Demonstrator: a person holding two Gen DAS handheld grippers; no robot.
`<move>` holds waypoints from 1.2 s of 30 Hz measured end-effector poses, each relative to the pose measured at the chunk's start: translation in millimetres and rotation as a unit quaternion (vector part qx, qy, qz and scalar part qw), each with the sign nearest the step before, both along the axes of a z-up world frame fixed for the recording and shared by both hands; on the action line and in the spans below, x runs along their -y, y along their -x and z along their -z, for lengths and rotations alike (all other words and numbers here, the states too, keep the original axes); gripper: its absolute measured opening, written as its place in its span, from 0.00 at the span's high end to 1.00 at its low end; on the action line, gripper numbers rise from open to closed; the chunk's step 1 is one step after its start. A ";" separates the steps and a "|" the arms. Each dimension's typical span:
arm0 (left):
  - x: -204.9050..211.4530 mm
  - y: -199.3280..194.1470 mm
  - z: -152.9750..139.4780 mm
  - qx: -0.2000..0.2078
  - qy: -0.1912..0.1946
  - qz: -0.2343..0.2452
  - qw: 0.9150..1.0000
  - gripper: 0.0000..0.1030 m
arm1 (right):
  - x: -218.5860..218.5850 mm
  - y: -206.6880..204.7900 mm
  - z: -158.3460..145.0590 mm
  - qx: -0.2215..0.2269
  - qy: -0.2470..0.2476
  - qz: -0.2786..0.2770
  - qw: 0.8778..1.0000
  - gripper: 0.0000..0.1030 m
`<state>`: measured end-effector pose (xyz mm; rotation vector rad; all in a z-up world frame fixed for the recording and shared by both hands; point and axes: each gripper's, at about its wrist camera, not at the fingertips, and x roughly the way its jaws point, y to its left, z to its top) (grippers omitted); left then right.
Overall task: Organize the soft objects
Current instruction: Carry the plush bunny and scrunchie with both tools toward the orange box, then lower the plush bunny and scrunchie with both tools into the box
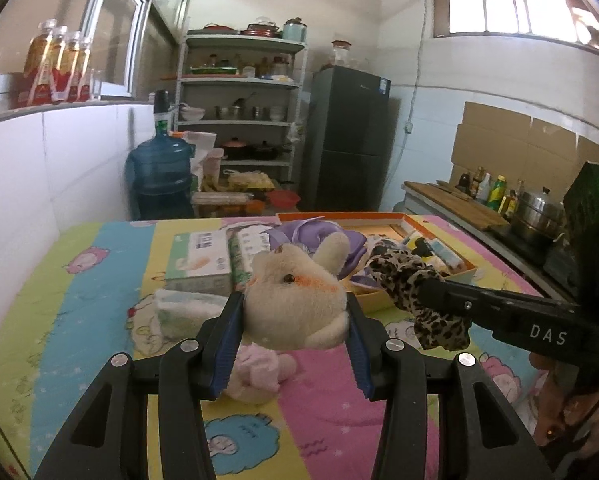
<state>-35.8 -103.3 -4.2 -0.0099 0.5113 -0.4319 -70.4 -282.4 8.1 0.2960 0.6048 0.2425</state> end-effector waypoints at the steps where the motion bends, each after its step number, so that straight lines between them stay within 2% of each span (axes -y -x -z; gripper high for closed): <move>1: 2.9 -1.9 0.0 -0.001 0.000 0.001 1.000 0.52 | 4.8 -0.6 1.0 0.000 -0.002 0.003 1.000 0.88; 14: 60.1 -33.2 -0.7 -0.005 -0.001 0.026 1.000 0.52 | 53.2 -13.9 8.5 0.003 -0.014 0.042 0.999 0.88; 36: 127.2 -105.9 16.3 -0.037 0.000 0.018 0.999 0.52 | 131.0 -66.4 13.2 0.016 -0.029 0.080 0.996 0.87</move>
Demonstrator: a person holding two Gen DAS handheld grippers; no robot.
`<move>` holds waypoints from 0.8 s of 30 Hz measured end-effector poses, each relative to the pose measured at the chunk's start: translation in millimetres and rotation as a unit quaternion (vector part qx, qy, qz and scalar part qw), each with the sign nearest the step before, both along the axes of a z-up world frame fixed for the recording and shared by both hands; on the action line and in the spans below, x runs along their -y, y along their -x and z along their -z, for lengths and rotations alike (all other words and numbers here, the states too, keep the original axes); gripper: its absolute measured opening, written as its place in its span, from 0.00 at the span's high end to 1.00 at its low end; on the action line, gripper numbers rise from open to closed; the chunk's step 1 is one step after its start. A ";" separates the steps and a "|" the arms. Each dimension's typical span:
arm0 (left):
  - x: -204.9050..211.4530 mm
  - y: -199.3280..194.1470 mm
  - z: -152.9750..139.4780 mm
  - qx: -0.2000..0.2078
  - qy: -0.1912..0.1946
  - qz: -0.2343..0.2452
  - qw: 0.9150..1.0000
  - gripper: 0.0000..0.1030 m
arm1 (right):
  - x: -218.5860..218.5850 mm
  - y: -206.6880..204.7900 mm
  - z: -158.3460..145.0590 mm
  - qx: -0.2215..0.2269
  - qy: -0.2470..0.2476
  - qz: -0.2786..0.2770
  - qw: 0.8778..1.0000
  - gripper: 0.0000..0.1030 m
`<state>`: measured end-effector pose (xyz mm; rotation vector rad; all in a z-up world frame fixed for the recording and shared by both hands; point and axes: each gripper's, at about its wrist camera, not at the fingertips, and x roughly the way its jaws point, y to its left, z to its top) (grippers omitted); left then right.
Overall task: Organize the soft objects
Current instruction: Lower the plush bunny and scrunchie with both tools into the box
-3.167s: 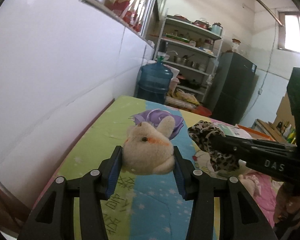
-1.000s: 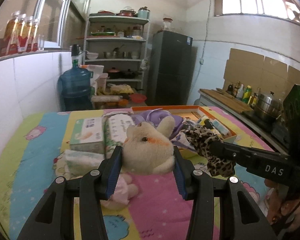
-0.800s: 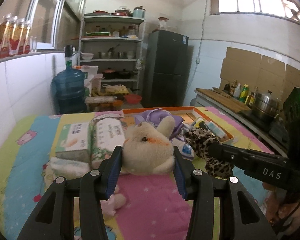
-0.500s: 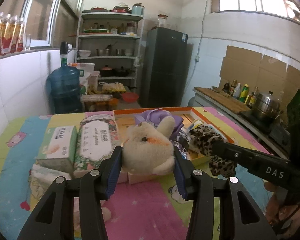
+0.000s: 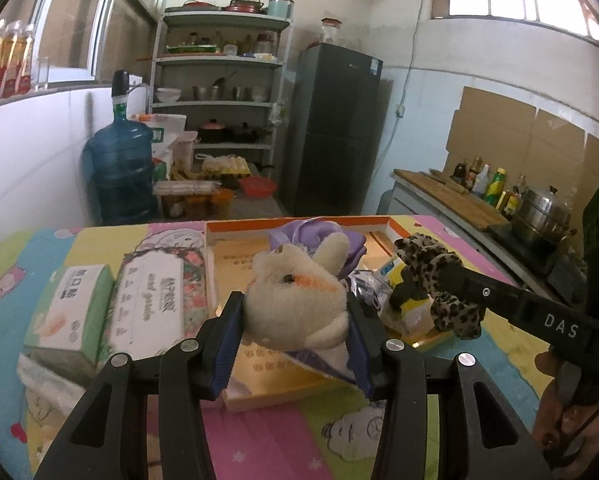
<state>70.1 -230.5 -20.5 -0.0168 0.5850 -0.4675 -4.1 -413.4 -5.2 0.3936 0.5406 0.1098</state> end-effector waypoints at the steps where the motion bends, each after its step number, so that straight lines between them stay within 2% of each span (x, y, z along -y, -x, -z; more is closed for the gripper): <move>1: 3.1 -3.9 0.4 -0.001 0.000 0.000 1.000 0.52 | 2.6 -4.1 0.6 0.000 0.000 0.000 1.000 0.87; 24: 40.2 -59.2 26.7 -0.035 -0.027 -0.007 0.999 0.52 | 23.4 -55.1 20.5 -0.024 0.007 -0.008 1.000 0.86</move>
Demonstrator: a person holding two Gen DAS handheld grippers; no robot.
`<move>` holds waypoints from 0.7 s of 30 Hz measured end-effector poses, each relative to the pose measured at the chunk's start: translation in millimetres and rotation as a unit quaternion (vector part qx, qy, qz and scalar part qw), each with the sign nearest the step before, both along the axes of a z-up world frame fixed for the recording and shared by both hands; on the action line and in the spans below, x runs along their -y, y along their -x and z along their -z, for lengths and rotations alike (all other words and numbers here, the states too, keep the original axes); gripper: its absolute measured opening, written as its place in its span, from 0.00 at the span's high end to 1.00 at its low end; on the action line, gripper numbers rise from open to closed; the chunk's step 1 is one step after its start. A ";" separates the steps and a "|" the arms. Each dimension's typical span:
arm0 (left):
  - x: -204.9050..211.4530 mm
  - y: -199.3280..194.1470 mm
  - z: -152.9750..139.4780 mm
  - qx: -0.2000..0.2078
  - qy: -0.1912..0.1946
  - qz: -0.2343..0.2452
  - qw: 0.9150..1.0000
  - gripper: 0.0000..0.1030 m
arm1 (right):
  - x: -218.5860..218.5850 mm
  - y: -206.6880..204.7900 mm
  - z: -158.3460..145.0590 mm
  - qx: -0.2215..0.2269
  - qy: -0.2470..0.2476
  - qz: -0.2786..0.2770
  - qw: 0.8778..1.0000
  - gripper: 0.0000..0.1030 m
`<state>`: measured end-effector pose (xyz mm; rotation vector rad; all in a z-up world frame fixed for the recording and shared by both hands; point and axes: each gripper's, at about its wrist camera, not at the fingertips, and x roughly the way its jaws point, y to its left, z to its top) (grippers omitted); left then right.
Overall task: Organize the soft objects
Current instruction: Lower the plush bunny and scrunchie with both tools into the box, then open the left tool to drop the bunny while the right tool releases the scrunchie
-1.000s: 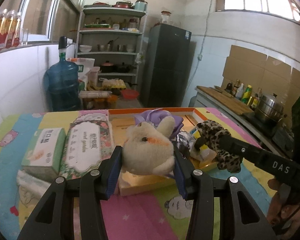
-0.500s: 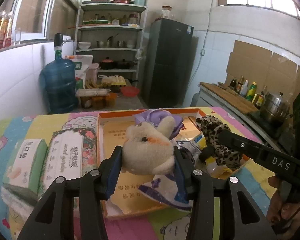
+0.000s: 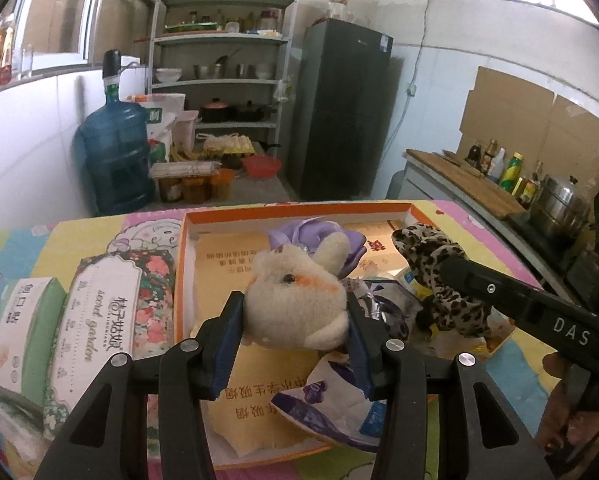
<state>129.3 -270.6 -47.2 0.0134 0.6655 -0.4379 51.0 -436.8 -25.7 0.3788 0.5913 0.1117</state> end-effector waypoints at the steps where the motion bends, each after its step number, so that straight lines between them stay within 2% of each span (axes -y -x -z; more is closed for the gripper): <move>1: 1.1 -1.0 1.2 -0.001 -0.002 0.000 1.000 0.52 | 0.0 -1.2 0.6 -0.001 0.000 0.000 1.000 0.86; 15: 9.6 -9.5 9.3 -0.012 -0.010 -0.003 1.000 0.50 | -0.4 -10.5 12.3 -0.015 0.000 -0.006 1.000 0.86; 19: 6.5 -10.0 7.3 -0.009 -0.012 -0.007 1.000 0.43 | 0.1 -10.4 11.8 -0.011 -0.002 -0.005 1.000 0.74; 21: 4.2 -6.4 4.8 0.001 -0.004 -0.007 1.000 0.38 | 0.3 -9.5 10.9 -0.008 -0.003 -0.005 1.000 0.63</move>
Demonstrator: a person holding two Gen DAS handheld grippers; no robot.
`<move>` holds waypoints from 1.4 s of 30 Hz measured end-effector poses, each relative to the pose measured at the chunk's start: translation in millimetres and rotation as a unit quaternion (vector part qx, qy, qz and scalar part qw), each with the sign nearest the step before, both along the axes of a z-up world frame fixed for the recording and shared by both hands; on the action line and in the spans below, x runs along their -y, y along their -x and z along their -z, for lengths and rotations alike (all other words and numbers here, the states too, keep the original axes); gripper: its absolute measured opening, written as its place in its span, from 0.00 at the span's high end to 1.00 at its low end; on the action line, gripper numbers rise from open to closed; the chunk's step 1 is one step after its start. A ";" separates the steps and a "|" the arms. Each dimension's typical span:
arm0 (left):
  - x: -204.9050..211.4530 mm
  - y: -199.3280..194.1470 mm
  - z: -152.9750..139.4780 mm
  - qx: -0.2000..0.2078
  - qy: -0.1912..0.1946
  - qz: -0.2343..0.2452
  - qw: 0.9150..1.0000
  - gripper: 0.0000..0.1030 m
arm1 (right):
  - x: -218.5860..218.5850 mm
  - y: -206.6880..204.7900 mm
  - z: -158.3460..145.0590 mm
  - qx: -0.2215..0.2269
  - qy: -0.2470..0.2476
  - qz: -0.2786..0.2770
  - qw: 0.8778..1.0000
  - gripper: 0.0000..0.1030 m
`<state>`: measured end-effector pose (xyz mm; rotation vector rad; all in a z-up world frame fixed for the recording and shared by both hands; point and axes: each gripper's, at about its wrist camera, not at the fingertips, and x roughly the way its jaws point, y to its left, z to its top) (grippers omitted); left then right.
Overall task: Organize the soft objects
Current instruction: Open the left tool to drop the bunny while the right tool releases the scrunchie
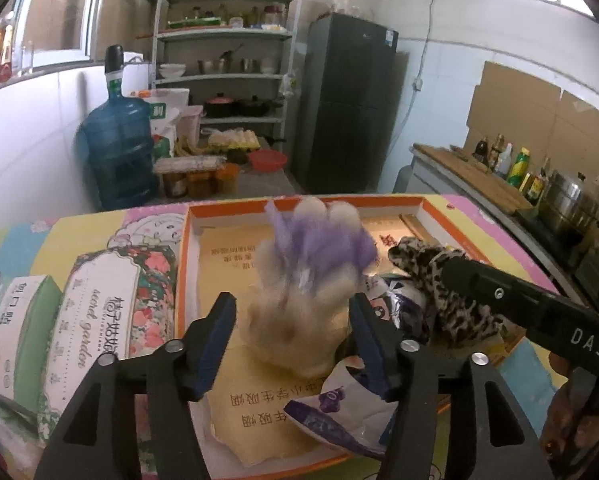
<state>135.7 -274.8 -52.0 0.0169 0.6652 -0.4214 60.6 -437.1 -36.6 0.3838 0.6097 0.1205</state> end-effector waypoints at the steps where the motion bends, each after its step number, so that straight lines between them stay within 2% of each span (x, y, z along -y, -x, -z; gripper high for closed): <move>1: -1.0 1.8 -0.6 0.003 0.003 0.000 1.000 0.37 | -0.1 0.5 -0.5 0.001 0.000 0.000 1.000 0.62; 6: -1.9 10.1 -4.2 0.016 0.006 0.002 1.000 0.31 | -0.5 1.1 -1.7 0.001 0.001 0.000 1.000 0.62; 16: -8.2 18.5 -10.2 0.018 0.009 0.003 1.000 0.31 | -3.3 9.0 -9.3 0.008 0.008 0.006 1.000 0.61; 34: -30.9 51.5 -35.4 0.040 0.024 0.004 0.999 0.31 | -18.0 45.1 -44.0 0.039 0.036 0.019 0.998 0.61; 39: -40.3 61.7 -42.5 0.047 0.030 0.003 0.998 0.31 | -26.5 54.5 -51.7 0.046 0.043 0.018 0.998 0.51; 42: -47.9 71.0 -46.0 0.050 0.033 0.001 0.998 0.31 | -32.4 61.2 -56.3 0.050 0.047 0.016 0.998 0.50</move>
